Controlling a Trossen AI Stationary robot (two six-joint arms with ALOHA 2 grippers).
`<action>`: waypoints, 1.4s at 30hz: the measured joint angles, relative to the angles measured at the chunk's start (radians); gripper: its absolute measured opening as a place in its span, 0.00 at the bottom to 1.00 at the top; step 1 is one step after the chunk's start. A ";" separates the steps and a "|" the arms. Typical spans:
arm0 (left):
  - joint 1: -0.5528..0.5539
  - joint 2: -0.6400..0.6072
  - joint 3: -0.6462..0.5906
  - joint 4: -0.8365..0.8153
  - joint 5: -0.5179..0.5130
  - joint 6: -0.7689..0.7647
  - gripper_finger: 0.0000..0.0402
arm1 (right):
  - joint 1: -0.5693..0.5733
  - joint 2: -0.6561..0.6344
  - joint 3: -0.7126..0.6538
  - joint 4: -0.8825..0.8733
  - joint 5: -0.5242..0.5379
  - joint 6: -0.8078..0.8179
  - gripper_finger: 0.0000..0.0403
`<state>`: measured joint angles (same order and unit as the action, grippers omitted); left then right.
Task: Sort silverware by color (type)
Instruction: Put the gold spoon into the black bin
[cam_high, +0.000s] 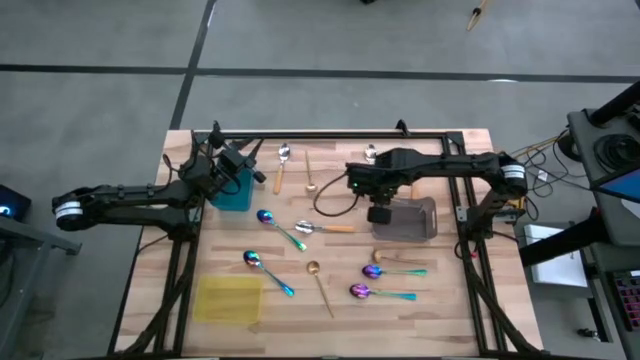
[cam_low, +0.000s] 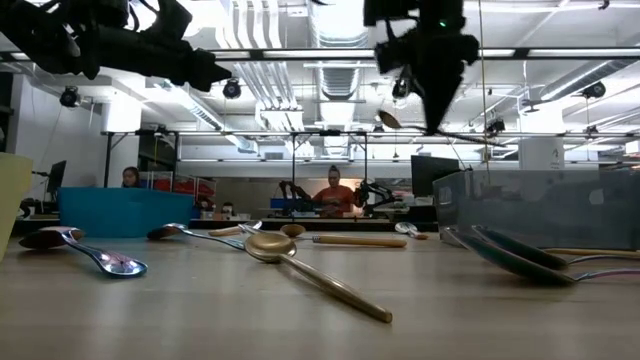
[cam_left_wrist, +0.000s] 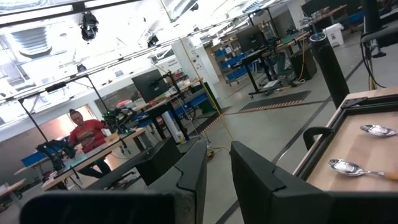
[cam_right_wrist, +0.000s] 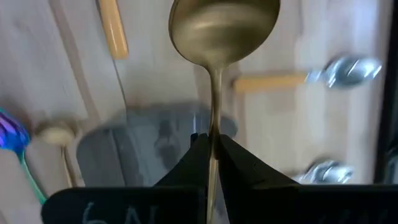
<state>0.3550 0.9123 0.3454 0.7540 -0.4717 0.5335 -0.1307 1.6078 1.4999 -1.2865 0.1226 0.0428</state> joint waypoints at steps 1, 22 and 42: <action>0.000 0.000 0.000 -0.001 0.000 0.000 0.14 | 0.002 -0.007 -0.028 -0.002 -0.003 0.013 0.03; 0.000 0.003 0.000 -0.001 0.000 0.000 0.14 | 0.028 -0.015 -0.336 0.043 -0.018 0.035 0.03; 0.000 0.003 0.000 -0.001 0.000 0.000 0.14 | 0.028 -0.015 -0.470 0.239 -0.015 -0.036 0.03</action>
<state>0.3551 0.9150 0.3454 0.7528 -0.4717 0.5336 -0.1028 1.5925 1.0298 -1.0475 0.1078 0.0067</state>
